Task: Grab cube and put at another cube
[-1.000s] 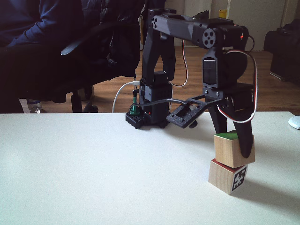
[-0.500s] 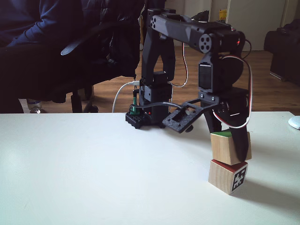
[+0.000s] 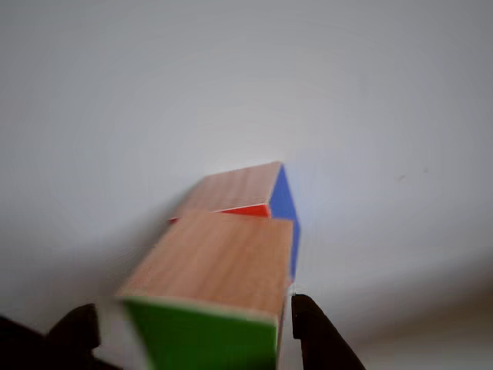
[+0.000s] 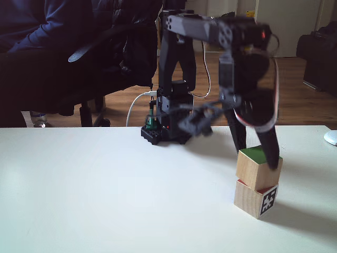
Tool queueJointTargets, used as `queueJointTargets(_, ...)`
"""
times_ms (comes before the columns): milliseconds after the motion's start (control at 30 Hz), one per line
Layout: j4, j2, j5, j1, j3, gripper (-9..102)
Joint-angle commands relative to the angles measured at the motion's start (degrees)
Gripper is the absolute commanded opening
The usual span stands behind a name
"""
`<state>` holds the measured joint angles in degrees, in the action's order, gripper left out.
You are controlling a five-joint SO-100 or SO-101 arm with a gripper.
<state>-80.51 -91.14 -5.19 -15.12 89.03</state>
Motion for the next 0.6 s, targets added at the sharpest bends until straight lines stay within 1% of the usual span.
queueJointTargets(0, -4.7, -6.8, -1.1, 0.4, -5.2, 42)
queueJointTargets(67, -8.3, -13.6, -2.5, 0.3, -4.9, 45)
queueJointTargets(100, -8.9, -19.1, -2.6, 0.2, -2.7, 46)
queueJointTargets(133, -8.3, -26.1, -2.3, 0.4, 1.5, 46)
queueJointTargets(167, -5.8, -34.6, -1.1, 1.1, 8.0, 45)
queueJointTargets(200, -0.2, -44.9, 0.4, 2.4, 17.2, 43)
queueJointTargets(233, 7.6, -56.1, 2.3, 4.0, 29.3, 40)
queueJointTargets(267, 15.3, -67.5, 3.9, 6.3, 41.9, 33)
queueJointTargets(300, 20.4, -77.2, 5.1, 8.3, 52.7, 26)
queueJointTargets(333, 23.2, -84.5, 5.0, 10.4, 61.0, 17)
queueJointTargets(367, 24.5, -89.5, 3.7, 12.6, 66.9, 11)
queueJointTargets(433, 25.0, -94.8, 5.6, 13.4, 74.0, 0)
queueJointTargets(567, 23.6, -97.3, 4.7, 14.5, 79.9, 0)
